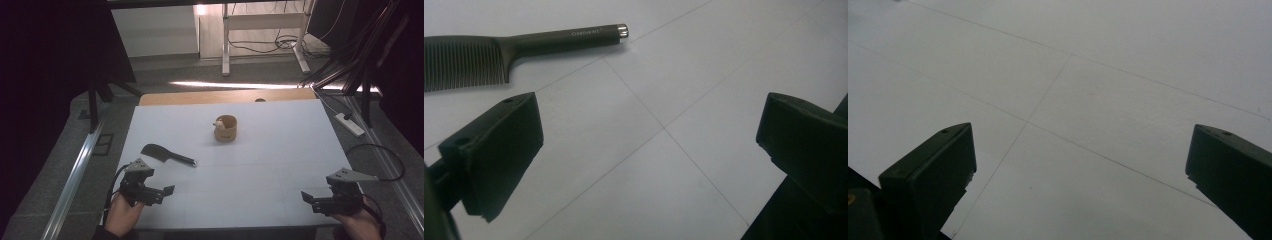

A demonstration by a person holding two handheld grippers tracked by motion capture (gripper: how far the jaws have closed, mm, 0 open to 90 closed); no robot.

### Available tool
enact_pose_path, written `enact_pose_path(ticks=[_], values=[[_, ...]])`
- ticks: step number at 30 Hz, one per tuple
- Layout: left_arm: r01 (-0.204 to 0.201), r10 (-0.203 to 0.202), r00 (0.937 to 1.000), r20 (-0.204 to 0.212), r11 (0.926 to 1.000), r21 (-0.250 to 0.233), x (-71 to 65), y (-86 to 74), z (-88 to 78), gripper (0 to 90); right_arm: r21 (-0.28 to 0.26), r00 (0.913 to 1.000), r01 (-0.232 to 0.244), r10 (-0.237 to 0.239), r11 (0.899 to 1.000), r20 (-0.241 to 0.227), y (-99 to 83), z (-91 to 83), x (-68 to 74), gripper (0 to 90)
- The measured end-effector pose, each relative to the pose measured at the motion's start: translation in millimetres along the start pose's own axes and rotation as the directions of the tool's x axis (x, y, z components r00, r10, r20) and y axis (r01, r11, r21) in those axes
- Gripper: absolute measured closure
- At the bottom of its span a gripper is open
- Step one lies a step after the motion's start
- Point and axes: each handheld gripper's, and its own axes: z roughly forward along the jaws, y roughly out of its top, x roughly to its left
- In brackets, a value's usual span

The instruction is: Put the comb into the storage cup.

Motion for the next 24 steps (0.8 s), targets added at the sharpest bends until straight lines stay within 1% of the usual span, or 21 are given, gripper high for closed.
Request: enact_pose_path(ticks=[10, 15, 22, 24], values=[[-0.013, 0.013, 0.9999, 0.002, 0.9996, 0.027, 4.3, 11.5, 11.7, 0.0, 0.002, 1.0, 0.002, -0.002, 1.0, -0.003, 0.1, 0.3, 0.1, 0.1], [-0.019, 0.019, 0.9998, -0.006, 0.9992, 0.035, 5.8, 17.7, 15.9, 0.0, 0.002, 1.0, 0.002, -0.002, 1.0, -0.004, 0.1, 0.3, 0.0, 0.1], [-0.02, 0.021, 0.9997, -0.015, 0.9982, 0.057, 8.0, 25.8, 23.2, 0.0, 0.002, 1.0, 0.003, -0.003, 1.0, -0.005, 0.2, 0.5, 0.1, 0.0], [-0.023, 0.023, 0.9996, -0.013, 0.9978, 0.062, 9.4, 28.1, 25.4, 0.0, 0.004, 1.0, 0.004, -0.004, 1.0, -0.005, 0.2, 0.5, 0.2, 0.0]])
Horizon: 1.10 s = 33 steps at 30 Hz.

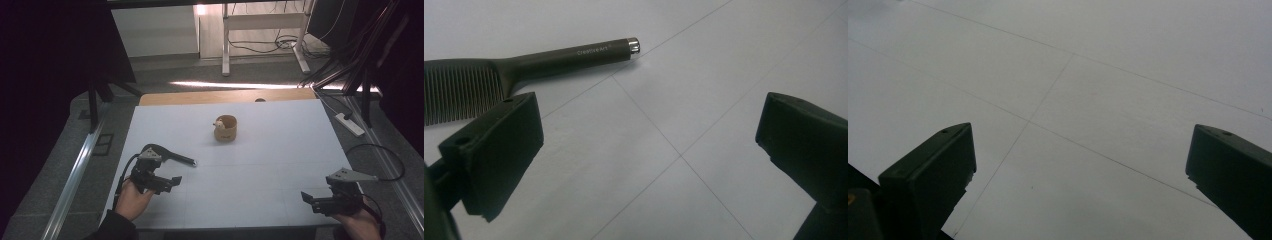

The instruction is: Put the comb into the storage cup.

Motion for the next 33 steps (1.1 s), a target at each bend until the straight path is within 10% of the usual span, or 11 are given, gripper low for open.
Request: enact_pose_path(ticks=[33], values=[[-0.031, 0.033, 0.9993, -0.019, 0.9981, 0.054, 15.1, 40.4, 29.6, 0.0, 0.007, 1.0, 0.002, -0.002, 1.0, -0.001, 0.3, 0.8, -0.2, 0.3]])
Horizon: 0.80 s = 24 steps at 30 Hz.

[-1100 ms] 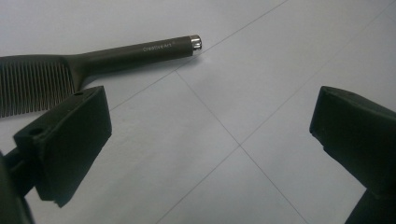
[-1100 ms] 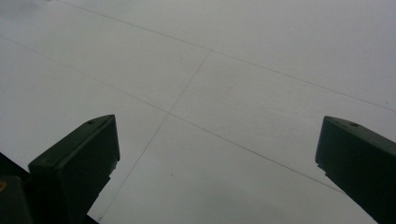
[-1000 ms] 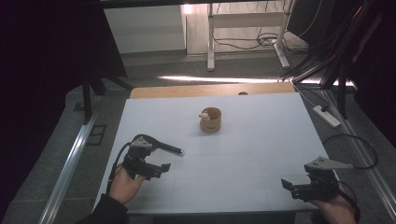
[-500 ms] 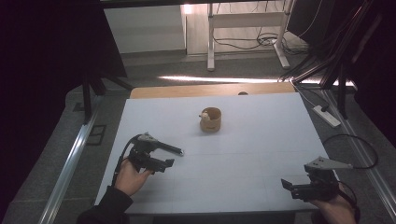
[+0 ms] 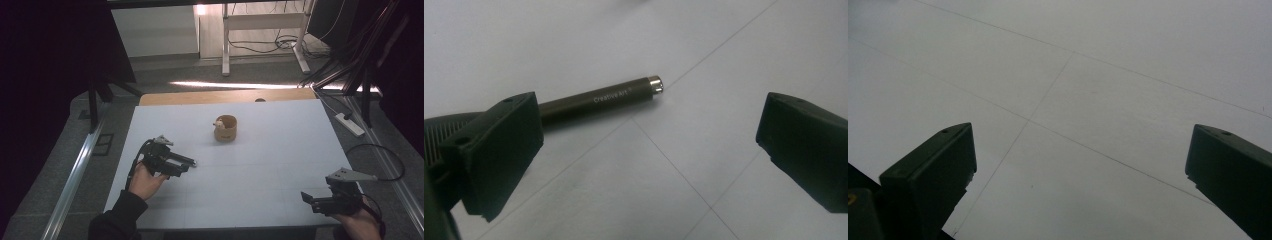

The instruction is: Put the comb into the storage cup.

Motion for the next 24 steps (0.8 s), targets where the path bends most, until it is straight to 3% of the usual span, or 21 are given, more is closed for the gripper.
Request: enact_pose_path(ticks=[24], values=[[-0.004, 0.004, 1.0, 0.005, 1.0, 0.006, 8.8, 33.9, 25.5, 0.0, 0.008, 1.0, 0.0, 0.0, 1.0, -0.002, 0.2, 0.7, -0.4, 0.4]])
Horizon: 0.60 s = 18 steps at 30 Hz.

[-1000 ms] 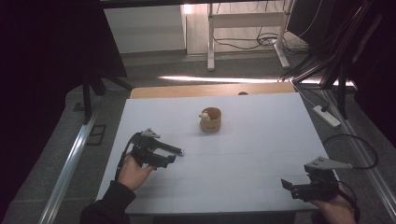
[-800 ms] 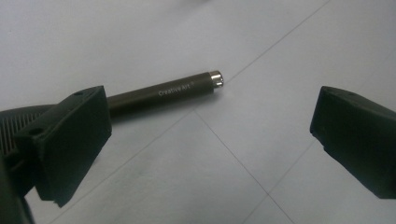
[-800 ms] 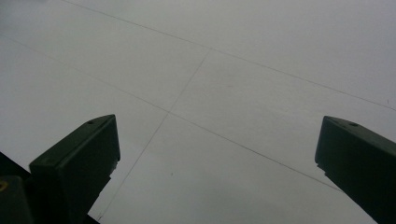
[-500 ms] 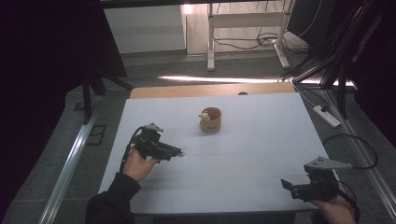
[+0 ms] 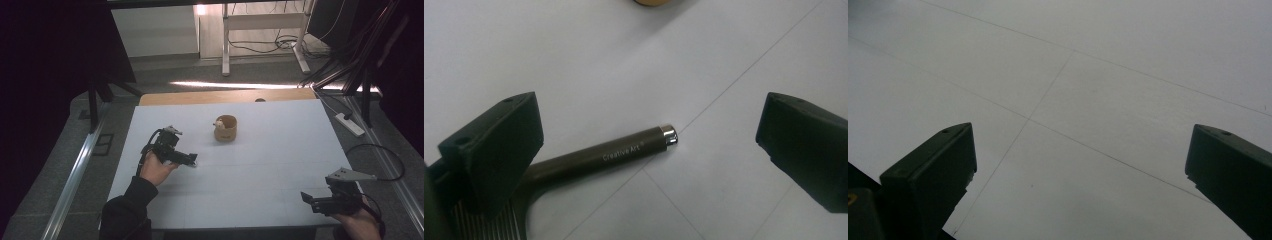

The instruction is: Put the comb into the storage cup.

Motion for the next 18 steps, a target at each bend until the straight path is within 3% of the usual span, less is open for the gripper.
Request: enact_pose_path(ticks=[18], values=[[-0.016, 0.016, 0.9998, -0.012, 0.9995, 0.027, 0.6, 16.8, 17.1, 1.7, 0.005, 1.0, 0.002, -0.002, 1.0, 0.0, 0.1, 0.6, 0.2, 0.6]])
